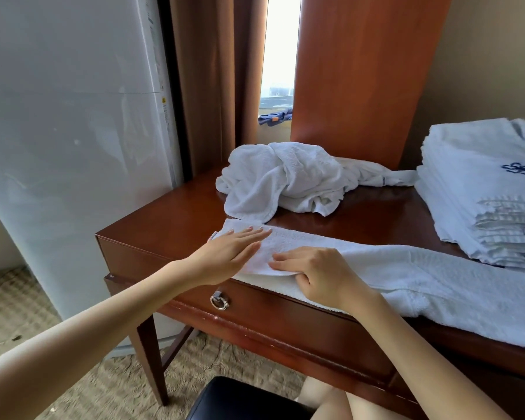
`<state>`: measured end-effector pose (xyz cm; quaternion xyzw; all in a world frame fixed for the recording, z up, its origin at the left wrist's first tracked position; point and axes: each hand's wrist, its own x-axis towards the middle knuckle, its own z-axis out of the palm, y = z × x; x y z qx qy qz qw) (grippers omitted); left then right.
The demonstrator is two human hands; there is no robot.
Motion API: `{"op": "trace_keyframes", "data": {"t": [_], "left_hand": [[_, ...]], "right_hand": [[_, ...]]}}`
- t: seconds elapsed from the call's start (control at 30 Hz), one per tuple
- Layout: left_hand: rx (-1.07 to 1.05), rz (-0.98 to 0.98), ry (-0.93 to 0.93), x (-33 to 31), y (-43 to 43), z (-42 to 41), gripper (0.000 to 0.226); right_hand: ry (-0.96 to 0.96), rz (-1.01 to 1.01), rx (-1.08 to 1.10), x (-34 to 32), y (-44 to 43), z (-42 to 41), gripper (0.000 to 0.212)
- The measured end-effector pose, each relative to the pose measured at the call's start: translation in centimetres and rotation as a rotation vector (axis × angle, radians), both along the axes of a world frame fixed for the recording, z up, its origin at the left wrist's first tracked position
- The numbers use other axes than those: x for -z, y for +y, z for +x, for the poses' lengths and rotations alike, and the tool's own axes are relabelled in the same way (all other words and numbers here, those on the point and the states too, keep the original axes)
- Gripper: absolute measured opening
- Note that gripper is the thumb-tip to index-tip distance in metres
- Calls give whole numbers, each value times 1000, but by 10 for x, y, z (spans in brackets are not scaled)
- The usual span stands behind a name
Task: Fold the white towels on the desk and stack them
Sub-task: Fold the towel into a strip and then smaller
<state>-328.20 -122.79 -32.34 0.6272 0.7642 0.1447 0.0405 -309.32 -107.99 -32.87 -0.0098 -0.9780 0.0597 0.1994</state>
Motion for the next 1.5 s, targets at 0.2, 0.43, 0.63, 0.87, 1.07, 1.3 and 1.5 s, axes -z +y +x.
{"op": "trace_keyframes", "data": {"t": [0.2,0.43,0.63,0.87,1.07,1.3,1.5], "left_hand": [[9,-204,117,12,46,-29,48],[-79,-280,139,5,58,-39,54],[246,-10,204,-8,81,64,83],[285,227,58,9,113,131,73],[338,388,124,7,110,134,70],[510,414,44,3,95,139,50],[415,403,-32,3,99,142,44]], "right_hand": [[26,-14,282,6,10,16,67],[119,-134,733,13,58,123,56],[146,-251,756,10,69,163,47],[154,-161,776,12,79,204,39],[407,98,650,9,70,209,55],[144,-108,624,16,75,222,54],[-21,-214,624,18,85,240,50]]}}
